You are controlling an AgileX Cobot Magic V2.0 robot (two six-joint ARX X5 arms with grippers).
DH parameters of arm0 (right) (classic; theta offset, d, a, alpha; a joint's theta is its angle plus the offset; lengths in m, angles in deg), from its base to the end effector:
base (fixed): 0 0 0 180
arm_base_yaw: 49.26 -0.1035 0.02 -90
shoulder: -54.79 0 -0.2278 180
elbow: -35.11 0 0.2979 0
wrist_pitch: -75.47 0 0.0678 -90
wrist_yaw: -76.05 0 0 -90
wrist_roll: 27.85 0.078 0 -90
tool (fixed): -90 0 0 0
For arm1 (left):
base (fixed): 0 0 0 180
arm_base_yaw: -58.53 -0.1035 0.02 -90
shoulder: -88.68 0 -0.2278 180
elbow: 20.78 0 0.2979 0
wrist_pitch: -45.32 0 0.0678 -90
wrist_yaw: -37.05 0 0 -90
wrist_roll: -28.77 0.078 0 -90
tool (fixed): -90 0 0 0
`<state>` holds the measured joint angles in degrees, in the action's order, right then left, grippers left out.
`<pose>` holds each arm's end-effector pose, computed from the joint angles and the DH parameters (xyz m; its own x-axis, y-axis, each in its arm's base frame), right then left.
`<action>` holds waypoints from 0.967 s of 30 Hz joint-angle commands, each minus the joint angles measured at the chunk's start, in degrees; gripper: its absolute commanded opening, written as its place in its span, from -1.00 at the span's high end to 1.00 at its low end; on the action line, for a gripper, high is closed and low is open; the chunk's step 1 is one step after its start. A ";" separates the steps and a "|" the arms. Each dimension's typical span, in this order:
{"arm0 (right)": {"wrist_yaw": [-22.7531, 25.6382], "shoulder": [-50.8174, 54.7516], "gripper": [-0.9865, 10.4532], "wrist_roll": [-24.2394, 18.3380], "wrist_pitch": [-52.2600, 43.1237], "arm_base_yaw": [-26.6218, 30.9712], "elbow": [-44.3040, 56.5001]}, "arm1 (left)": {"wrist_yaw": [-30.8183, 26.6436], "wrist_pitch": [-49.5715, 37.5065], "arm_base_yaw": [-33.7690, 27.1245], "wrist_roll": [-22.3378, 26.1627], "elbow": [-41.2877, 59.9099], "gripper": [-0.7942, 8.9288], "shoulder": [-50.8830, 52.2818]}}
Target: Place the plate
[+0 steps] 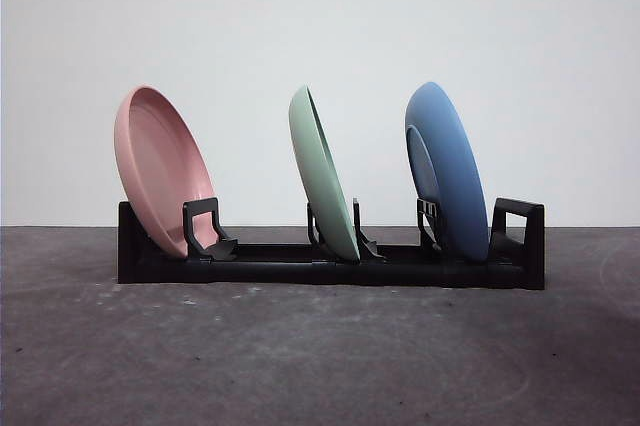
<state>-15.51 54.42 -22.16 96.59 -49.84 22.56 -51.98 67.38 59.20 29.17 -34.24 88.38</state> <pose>0.2274 0.0044 0.1452 0.9872 0.0372 -0.1553 -0.0214 0.9945 0.1022 0.2263 -0.0040 0.1500 0.9876 -0.0285 -0.1547 0.0295 0.9996 0.0043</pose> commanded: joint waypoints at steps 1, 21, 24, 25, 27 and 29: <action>-0.46 0.15 0.80 5.18 -0.96 -0.04 0.15 | 0.92 -0.74 0.11 -4.09 1.11 0.82 0.11; -4.17 -12.17 0.81 13.38 2.10 -0.85 -21.33 | 2.80 4.72 2.56 -21.38 -20.48 0.82 -13.53; -7.34 -16.33 0.81 13.16 5.16 -0.85 -27.56 | 6.25 7.74 2.86 -20.24 -27.91 0.82 -19.15; -8.48 -17.66 0.81 13.14 5.92 -0.85 -29.44 | 7.37 8.87 2.91 -20.11 -30.21 0.82 -20.94; -11.76 -20.74 0.81 12.85 7.80 -0.85 -33.79 | 10.23 11.80 3.08 -19.34 -35.32 0.82 -24.94; -14.75 -23.71 0.81 12.83 9.94 -0.85 -37.83 | 12.98 14.84 3.39 -18.45 -40.00 0.82 -28.50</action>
<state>-29.13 31.80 -9.57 106.31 -50.50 -13.37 -40.17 81.63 62.34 9.15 -71.90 61.28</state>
